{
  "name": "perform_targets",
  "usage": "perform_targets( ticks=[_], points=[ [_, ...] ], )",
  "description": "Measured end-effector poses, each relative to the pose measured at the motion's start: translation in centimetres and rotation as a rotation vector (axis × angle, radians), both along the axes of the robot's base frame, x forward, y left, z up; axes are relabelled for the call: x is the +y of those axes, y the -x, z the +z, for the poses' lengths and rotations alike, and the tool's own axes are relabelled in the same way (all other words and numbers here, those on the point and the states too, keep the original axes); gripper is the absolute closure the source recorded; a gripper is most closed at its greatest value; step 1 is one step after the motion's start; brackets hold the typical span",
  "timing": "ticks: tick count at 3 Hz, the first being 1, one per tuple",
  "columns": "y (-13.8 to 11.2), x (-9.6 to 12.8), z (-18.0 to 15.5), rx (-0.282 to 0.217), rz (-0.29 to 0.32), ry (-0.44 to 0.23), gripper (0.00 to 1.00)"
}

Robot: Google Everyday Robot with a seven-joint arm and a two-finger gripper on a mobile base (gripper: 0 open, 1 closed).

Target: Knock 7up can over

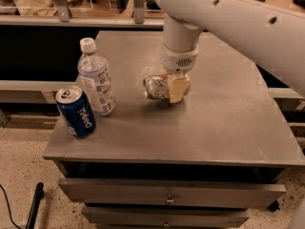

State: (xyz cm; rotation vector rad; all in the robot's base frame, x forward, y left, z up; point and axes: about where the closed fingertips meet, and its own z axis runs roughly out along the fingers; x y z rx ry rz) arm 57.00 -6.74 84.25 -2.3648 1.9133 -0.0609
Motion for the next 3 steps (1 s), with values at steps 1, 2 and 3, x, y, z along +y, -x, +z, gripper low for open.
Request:
perform_targets(
  ticks=[1, 2, 3],
  points=[
    [-0.2, 0.1, 0.3, 0.047, -0.006, -0.113, 0.0],
    [0.1, 0.5, 0.6, 0.135, -0.021, -0.275, 0.0],
    [0.0, 0.5, 1.5, 0.212, -0.042, -0.449, 0.0]
  ],
)
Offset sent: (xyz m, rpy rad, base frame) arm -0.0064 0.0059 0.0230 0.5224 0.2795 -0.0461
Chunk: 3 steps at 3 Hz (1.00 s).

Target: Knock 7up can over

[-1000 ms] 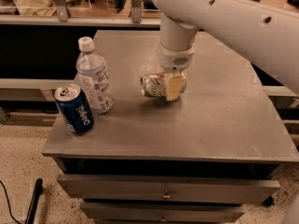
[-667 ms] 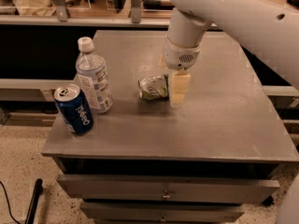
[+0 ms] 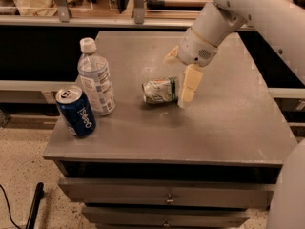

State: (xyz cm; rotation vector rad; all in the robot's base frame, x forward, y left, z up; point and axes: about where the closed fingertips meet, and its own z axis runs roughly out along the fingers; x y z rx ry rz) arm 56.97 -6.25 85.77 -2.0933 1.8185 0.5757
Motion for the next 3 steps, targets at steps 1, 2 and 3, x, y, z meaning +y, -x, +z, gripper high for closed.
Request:
perform_targets(
  ticks=[1, 2, 3],
  points=[
    [-0.38, -0.27, 1.45, 0.056, -0.028, -0.182, 0.0],
    [-0.61, 0.38, 2.09, 0.061, -0.031, -0.232, 0.0],
    [0.13, -0.28, 1.14, 0.034, -0.077, -0.2, 0.0]
  ],
)
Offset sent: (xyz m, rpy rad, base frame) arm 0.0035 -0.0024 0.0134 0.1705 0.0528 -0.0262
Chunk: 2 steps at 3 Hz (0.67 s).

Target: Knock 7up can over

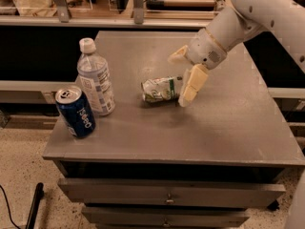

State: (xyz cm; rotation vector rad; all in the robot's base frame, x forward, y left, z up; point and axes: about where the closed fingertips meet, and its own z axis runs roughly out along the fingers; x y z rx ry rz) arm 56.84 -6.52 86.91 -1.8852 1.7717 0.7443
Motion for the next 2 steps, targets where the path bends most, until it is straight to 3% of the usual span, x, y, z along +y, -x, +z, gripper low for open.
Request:
perform_targets(
  ticks=[1, 2],
  points=[
    [2.0, -0.7, -0.9, -0.026, -0.076, 0.0, 0.0],
    [2.3, -0.8, -3.6, -0.007, -0.113, 0.007, 0.0]
  ],
)
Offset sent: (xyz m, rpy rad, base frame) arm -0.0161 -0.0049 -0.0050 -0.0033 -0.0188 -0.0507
